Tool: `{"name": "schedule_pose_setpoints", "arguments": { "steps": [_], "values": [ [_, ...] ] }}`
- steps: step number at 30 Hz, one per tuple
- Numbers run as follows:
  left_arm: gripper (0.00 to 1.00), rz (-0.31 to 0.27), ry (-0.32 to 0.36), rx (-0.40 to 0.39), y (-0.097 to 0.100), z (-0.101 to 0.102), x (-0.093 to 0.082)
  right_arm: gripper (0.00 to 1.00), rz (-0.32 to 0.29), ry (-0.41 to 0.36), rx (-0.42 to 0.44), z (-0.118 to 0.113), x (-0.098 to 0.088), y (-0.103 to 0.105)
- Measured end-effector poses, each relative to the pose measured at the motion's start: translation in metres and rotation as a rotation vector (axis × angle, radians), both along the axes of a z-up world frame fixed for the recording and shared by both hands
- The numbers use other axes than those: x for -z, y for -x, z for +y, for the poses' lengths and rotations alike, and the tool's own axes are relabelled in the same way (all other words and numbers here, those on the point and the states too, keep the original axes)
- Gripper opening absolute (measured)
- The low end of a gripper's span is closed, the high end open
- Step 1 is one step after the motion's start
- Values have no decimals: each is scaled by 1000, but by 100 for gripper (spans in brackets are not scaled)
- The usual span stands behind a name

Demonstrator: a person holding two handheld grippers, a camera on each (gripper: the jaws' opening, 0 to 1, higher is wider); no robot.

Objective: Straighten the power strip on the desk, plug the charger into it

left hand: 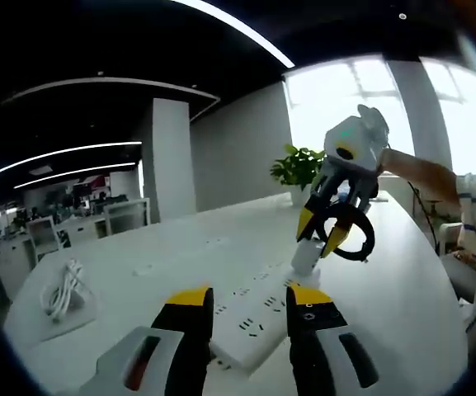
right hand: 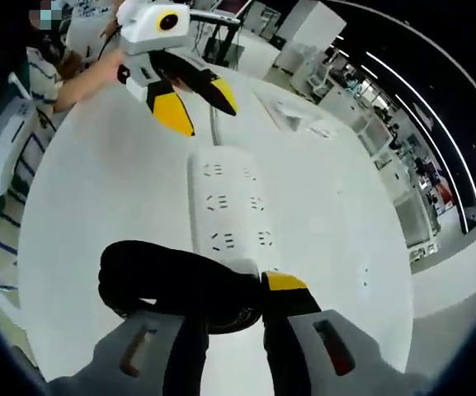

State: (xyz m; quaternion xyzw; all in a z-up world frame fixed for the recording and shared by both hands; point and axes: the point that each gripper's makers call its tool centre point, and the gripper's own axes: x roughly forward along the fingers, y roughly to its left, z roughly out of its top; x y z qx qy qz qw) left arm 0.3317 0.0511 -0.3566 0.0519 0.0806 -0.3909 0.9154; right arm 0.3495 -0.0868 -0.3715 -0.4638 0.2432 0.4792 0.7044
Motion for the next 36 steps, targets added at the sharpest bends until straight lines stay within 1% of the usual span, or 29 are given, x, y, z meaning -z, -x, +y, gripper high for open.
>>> {"name": "schedule_pose_setpoints", "arguments": {
  "steps": [8,14,18,21,27,33,34,36],
  "values": [
    [36,0,-3,3,0,-1,0,23,35,-17,0,-1,0,-3],
    [36,0,-7,5,0,-2,0,23,93,-44,10,-2,0,-6],
    [36,2,-6,4,-1,-2,1,23,148,-57,19,-2,1,-8],
    [36,3,-8,7,-1,-3,1,22,186,-41,21,-1,2,-9],
    [36,4,-13,13,0,-5,2,22,240,-10,29,2,4,-10],
    [36,6,-14,12,1,-5,2,22,274,-28,22,1,4,-10],
    [36,6,-14,12,1,-5,3,22,274,-28,22,2,4,-10],
    [36,8,-15,11,1,-5,3,22,242,-2,6,3,5,-8]
  ]
}}
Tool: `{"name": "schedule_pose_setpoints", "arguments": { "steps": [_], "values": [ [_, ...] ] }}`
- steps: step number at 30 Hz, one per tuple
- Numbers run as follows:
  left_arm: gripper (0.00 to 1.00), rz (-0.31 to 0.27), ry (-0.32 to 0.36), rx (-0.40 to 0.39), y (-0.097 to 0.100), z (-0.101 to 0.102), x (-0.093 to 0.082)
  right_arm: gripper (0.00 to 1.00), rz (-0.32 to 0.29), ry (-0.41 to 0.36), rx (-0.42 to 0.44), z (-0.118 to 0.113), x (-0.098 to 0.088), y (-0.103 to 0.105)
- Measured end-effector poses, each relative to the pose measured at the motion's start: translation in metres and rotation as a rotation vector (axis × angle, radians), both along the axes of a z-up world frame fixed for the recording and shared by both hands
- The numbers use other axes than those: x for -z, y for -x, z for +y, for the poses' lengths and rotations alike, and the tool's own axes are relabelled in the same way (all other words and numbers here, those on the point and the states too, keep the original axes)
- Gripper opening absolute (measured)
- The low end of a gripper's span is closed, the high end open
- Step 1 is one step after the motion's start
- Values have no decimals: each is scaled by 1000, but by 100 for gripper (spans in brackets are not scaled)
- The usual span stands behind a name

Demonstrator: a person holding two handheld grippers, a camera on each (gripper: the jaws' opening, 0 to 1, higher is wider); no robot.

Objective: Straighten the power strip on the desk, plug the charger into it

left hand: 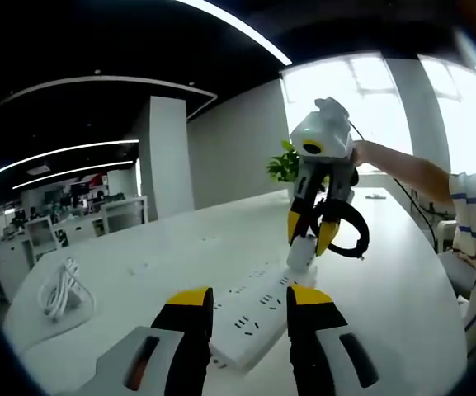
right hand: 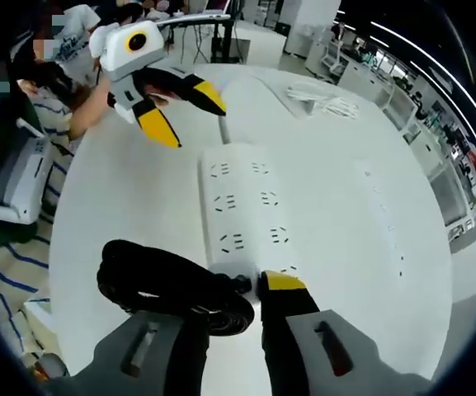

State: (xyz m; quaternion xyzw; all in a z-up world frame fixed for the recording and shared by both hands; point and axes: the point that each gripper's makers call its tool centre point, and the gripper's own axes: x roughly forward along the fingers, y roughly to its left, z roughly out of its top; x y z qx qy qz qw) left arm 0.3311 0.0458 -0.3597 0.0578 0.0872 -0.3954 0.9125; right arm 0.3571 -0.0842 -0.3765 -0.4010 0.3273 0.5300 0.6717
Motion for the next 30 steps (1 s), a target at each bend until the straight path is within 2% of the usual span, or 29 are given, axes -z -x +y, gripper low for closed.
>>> {"name": "schedule_pose_setpoints", "arguments": {
  "steps": [2,3,6,8,11,15,18,22,25,27,30],
  "values": [
    [36,1,-2,-1,0,0,1,22,-6,11,-4,0,0,0],
    [36,3,-2,0,0,-1,1,22,10,2,-5,0,0,0],
    [36,4,-4,3,0,-1,1,21,112,-73,34,-2,-1,-3],
    [36,5,-4,4,0,-2,1,21,151,-107,36,-3,-2,-7],
    [36,8,0,1,-1,-1,2,21,176,-72,37,0,0,-8],
    [36,14,3,-1,-2,0,2,21,146,62,48,3,3,-5],
    [36,14,0,0,-1,-1,3,21,131,58,35,2,3,-2],
    [36,15,-5,4,1,-2,4,21,132,-46,15,0,1,-1],
    [36,13,-7,9,2,-3,4,21,118,-49,6,0,2,1],
    [36,12,-4,9,2,-3,4,21,116,-17,18,2,2,0],
    [36,15,-2,9,3,-3,4,21,67,83,28,3,5,3]
  ]
}}
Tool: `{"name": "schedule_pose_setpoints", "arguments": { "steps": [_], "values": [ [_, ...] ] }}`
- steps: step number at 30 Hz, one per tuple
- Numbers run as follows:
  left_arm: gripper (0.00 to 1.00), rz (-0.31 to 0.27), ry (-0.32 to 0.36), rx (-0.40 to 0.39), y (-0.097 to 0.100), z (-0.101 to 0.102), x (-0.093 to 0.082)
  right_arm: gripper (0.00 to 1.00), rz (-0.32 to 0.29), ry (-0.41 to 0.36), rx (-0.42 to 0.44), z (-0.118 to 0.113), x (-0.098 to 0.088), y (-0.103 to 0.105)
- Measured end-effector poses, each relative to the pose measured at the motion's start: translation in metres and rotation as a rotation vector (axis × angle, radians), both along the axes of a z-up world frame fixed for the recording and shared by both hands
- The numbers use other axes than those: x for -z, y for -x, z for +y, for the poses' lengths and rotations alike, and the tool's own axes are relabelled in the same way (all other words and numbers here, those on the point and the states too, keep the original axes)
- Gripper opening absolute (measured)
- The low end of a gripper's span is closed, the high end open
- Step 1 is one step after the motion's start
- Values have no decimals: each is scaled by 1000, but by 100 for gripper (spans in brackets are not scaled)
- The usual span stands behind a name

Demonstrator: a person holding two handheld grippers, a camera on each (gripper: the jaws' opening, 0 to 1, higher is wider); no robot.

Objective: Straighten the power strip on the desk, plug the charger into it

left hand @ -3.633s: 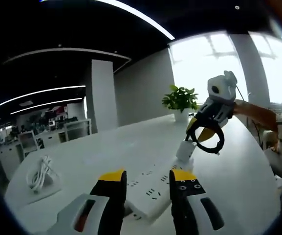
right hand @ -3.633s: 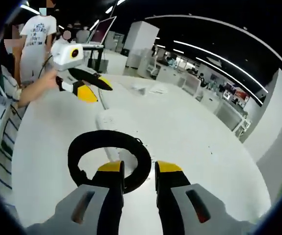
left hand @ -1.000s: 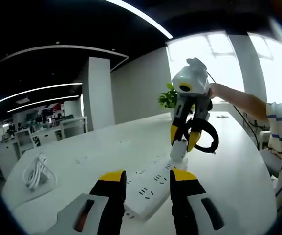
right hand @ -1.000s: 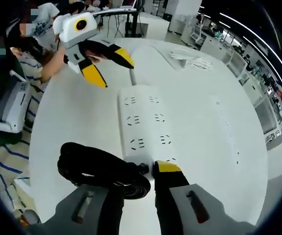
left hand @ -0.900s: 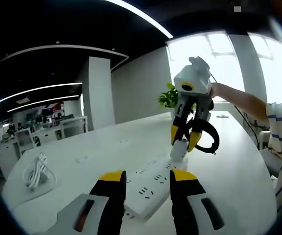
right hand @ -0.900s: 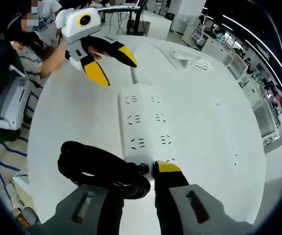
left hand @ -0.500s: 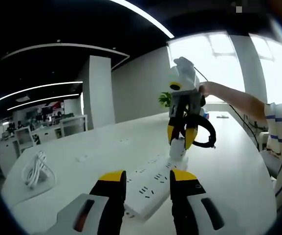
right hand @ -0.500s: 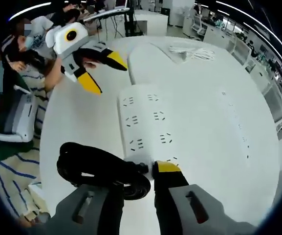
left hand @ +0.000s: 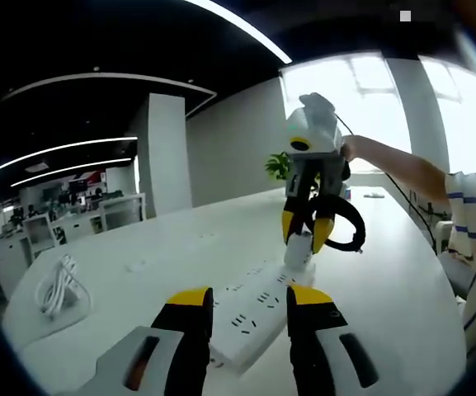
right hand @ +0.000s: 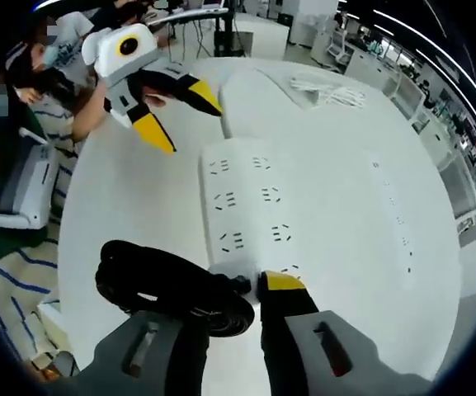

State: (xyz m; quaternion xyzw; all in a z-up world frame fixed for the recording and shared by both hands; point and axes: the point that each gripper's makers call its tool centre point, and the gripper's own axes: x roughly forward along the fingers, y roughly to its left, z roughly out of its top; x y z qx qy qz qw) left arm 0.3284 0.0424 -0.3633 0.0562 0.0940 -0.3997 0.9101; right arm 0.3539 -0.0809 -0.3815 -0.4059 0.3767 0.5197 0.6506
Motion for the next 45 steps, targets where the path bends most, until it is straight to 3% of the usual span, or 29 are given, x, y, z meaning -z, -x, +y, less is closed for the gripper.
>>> {"name": "schedule_pose_setpoints", "arguments": {
  "steps": [3,7,10,16,19,20,24,27,30,34,40,45],
  "values": [
    [36,0,-3,6,1,-2,1,21,-10,2,6,-2,0,0],
    [36,0,-11,11,2,-3,2,21,33,-101,6,-5,-3,-4],
    [36,2,-11,13,2,-4,3,21,29,-108,-12,-5,-3,-5],
    [36,8,-5,16,2,-5,3,22,-19,99,11,-1,1,-5],
    [36,4,-13,22,3,-7,3,22,-46,103,9,2,3,-5],
    [36,3,-15,25,3,-7,3,22,-45,95,4,0,3,-5],
    [36,5,-20,26,2,-8,4,22,-13,-53,-25,-4,1,-6],
    [37,3,-17,29,3,-9,3,22,-23,-69,-28,-5,2,-5],
    [37,6,-13,32,3,-10,3,22,-21,-31,-29,-1,3,-7],
    [37,9,-24,34,3,-12,5,22,-67,118,-32,0,6,-6],
    [37,4,-21,38,4,-13,3,23,-63,92,-19,-1,8,-4],
    [37,6,-21,41,5,-13,3,24,-109,120,-38,-1,9,-2]
  ]
}}
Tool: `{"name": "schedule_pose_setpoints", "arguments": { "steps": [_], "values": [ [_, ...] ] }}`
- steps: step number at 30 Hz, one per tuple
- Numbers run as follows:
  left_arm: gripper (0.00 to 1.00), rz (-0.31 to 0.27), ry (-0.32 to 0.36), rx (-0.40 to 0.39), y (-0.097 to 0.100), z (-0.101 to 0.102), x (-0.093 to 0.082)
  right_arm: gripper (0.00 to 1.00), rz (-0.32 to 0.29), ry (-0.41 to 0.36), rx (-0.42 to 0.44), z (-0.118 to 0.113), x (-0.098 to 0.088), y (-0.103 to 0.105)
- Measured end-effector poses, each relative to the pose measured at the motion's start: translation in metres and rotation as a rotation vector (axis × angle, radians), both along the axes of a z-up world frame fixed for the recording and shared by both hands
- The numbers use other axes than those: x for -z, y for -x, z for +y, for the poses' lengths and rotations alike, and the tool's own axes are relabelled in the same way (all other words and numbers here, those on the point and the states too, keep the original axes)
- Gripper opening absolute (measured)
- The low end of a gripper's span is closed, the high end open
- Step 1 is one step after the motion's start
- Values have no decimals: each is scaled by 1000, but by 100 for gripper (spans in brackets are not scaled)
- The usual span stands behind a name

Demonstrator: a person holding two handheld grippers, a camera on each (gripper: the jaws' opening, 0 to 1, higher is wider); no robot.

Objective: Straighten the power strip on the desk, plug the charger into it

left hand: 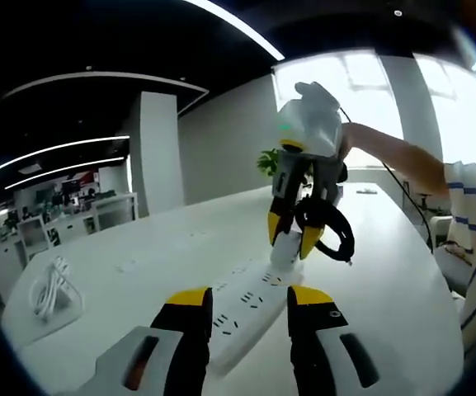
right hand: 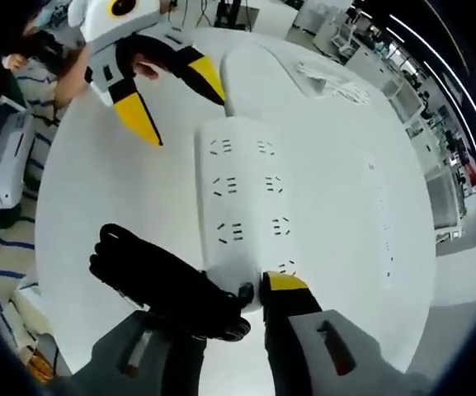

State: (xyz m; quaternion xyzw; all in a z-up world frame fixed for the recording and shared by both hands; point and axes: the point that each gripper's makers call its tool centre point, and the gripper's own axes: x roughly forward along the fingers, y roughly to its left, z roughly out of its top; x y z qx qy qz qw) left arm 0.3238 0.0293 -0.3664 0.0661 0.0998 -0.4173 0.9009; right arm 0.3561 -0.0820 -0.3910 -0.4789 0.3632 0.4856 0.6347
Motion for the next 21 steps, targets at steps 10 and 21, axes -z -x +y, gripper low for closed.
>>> {"name": "schedule_pose_setpoints", "arguments": {
  "steps": [10,21],
  "values": [
    [37,-2,9,3,2,1,-2,25,-64,109,-16,-3,-1,-1],
    [37,-2,0,13,4,-2,-1,23,-6,172,0,-10,3,-4]
  ]
}}
